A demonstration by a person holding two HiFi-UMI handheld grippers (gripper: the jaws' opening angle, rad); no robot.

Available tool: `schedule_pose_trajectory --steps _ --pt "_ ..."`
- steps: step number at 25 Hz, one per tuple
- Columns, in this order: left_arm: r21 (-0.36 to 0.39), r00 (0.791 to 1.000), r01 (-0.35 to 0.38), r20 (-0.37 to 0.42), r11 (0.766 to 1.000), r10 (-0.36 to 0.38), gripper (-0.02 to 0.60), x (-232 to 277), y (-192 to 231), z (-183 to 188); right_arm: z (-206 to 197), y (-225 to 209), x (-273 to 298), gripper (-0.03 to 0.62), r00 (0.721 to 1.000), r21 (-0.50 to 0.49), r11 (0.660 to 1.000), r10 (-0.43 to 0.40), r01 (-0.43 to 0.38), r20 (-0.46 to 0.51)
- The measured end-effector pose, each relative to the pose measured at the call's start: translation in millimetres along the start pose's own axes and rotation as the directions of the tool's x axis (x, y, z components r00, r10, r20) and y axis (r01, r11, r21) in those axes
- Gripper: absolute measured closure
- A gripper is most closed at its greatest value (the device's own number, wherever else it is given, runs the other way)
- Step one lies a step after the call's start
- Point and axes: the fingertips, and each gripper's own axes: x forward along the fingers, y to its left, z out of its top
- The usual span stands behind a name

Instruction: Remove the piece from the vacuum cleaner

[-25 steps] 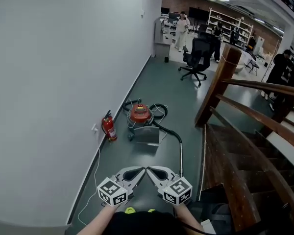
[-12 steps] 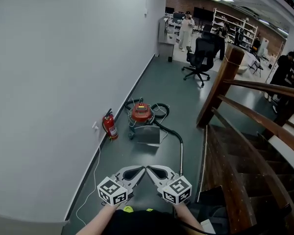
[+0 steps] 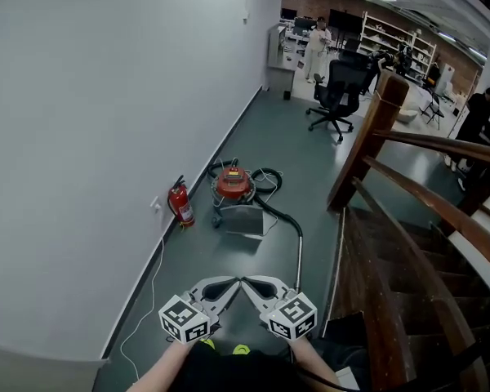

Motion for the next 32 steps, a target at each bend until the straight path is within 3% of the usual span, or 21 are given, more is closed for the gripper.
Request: schedule_pose_trajectory --steps 15,32 --pt "-0.036 1.0 -0.002 -0.03 0.999 0.001 0.572 18.9 9.8 -13.1 -12.2 -20.5 2.6 0.579 1.0 0.021 1.0 0.016 -0.015 -0.024" --pt "-0.044 0.993 0.071 -0.087 0.996 -0.075 0.572 65.7 92.3 -5.0 -3.4 -91.8 63.6 0.579 0.995 0.065 0.996 -0.053 0.058 -0.079"
